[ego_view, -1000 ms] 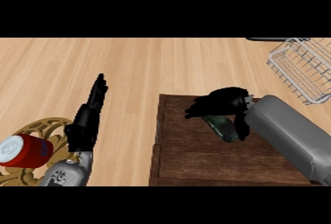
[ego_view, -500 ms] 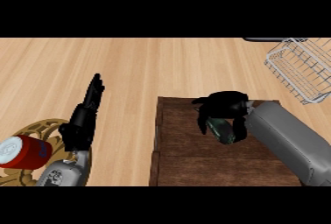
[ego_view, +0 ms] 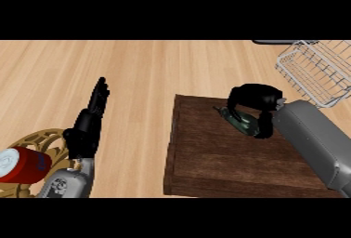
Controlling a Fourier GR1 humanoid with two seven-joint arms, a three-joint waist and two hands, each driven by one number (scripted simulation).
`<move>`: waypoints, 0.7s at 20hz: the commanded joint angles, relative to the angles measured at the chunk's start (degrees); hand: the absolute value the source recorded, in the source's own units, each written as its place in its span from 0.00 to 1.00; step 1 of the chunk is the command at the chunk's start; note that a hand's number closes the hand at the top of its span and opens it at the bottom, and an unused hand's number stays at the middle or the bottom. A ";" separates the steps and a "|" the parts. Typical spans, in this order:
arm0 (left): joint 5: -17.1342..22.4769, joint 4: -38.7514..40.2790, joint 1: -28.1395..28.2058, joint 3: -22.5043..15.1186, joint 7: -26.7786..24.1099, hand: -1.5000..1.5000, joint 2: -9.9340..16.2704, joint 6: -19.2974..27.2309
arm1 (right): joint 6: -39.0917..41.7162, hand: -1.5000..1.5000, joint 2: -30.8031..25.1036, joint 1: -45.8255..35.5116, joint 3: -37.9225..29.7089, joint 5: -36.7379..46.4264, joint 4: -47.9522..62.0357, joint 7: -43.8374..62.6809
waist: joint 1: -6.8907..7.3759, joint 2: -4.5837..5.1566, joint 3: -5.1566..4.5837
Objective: Pick the eggplant from the tray and place it in the tiered basket
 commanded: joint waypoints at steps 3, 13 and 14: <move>-0.40 -0.08 0.83 1.12 -0.11 0.50 0.74 0.95 | -1.26 1.00 -7.80 1.23 -9.00 0.40 13.37 22.89 | -3.68 1.41 -0.41; -0.30 0.00 -0.02 0.03 -0.09 0.50 0.73 -0.45 | -13.57 1.00 -11.34 -11.48 -19.45 2.83 23.50 68.99 | 1.92 1.07 -0.13; -0.43 0.15 -0.07 -0.52 -0.32 0.50 0.48 -0.71 | -14.60 1.00 -11.30 -13.71 -19.88 3.45 23.99 74.14 | 2.65 1.12 -0.10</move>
